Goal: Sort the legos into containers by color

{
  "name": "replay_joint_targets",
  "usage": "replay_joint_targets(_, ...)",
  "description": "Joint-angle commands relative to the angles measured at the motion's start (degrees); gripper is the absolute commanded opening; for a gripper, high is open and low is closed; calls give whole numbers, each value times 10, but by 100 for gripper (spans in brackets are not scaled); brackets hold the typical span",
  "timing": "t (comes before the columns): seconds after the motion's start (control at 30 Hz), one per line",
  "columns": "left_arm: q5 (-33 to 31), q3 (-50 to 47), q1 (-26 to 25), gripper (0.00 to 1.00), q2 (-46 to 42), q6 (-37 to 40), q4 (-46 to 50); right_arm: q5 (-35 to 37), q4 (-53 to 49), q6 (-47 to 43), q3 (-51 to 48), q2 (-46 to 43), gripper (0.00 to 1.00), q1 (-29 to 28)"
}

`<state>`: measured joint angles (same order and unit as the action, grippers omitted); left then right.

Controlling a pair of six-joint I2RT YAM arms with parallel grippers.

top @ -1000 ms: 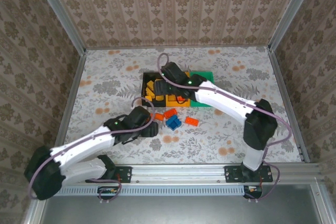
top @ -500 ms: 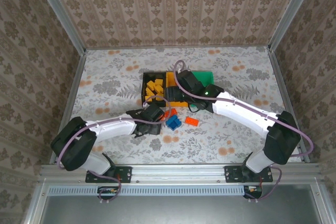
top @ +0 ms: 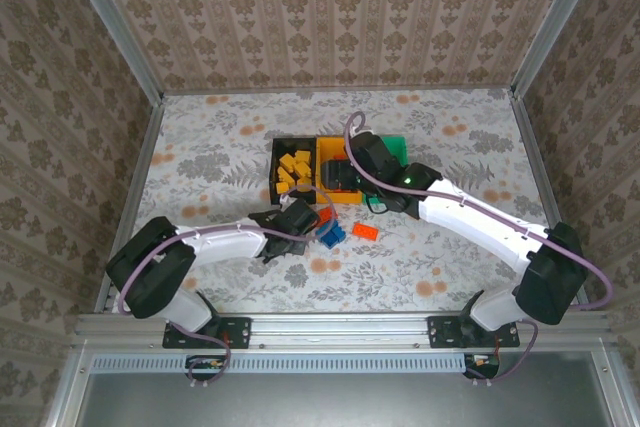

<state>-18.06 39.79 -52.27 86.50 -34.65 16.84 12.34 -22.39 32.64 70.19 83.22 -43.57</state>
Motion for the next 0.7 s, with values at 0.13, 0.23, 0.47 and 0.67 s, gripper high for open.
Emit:
replay_joint_targets(0.13, -26, 20, -51, 33, -49, -11, 55, 48, -3, 23, -41, -48, 80, 23)
replay_joint_targets(0.23, -23, 54, -79, 33, -64, -10, 71, 63, -6, 36, -82, -83, 80, 46)
replay_joint_targets(0.47, 12, 197, -93, 34, 17, 38, 35, 85, -36, 76, -203, -196, 80, 116)
replay_joint_targets(0.67, 52, 370, -60, 34, 150, 95, 8, 86, -66, 95, -267, -270, 80, 139)
